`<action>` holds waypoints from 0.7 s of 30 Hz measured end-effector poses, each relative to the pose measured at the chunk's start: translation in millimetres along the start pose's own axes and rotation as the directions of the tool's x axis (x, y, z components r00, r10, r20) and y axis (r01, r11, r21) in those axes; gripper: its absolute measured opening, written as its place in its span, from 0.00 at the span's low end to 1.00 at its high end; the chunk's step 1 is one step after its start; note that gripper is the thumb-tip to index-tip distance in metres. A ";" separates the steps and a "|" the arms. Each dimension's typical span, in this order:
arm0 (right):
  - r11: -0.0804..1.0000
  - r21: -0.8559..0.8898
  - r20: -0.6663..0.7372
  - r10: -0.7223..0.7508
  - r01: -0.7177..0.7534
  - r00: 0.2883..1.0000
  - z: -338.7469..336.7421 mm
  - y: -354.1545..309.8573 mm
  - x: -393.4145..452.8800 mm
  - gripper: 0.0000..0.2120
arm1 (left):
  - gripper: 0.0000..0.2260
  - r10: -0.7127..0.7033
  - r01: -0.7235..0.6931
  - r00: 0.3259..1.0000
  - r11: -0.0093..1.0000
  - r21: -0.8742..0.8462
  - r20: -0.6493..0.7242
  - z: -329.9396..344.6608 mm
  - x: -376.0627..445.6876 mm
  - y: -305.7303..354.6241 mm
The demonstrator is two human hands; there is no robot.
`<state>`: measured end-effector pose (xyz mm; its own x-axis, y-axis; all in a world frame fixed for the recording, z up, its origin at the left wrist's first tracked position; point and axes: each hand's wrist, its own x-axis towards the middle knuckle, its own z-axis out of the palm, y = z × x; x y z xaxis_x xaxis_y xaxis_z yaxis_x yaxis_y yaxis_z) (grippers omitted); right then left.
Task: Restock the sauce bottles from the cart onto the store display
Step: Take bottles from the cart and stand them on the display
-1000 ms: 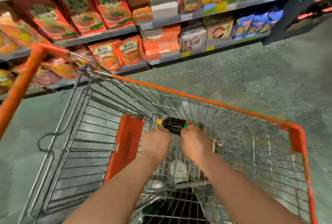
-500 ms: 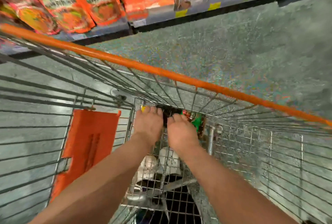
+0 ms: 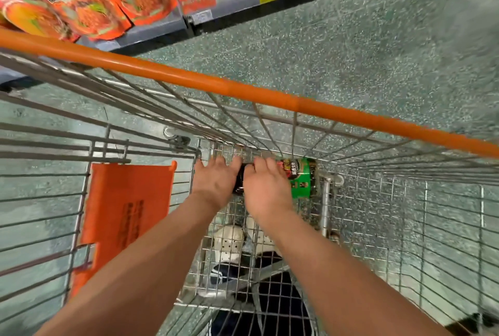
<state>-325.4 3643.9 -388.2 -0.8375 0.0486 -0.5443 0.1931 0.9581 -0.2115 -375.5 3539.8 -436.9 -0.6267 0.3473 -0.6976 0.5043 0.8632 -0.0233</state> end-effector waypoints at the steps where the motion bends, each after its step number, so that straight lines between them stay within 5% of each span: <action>1: 1.000 -0.009 0.014 -0.006 0.006 1.000 0.1 -2.2 -4.6 0.19 | 0.26 0.009 -0.009 1.000 1.000 0.006 0.012 0.0 -7.5 0.7; 6: 1.000 -0.020 0.004 0.015 -0.014 1.000 -8.2 -10.9 -40.1 0.19 | 0.17 0.036 -0.036 0.999 0.999 -0.004 -0.024 -11.9 -52.0 14.6; 15: 0.956 0.245 -0.050 0.179 -0.162 0.982 -76.5 -2.8 -96.4 0.20 | 0.10 0.143 -0.148 0.979 0.989 -0.029 -0.145 -106.7 -113.5 49.7; 21: 0.899 0.348 -0.018 0.289 -0.265 0.957 -125.8 24.8 -150.8 0.12 | 0.10 0.254 -0.245 0.966 0.961 0.132 -0.056 -163.0 -151.3 95.6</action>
<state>-258.6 3695.8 -209.2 -0.7554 0.3284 -0.5671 0.5732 0.7506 -0.3288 -329.3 3629.5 -216.9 -0.5108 0.5749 -0.6392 0.7162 0.6959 0.0536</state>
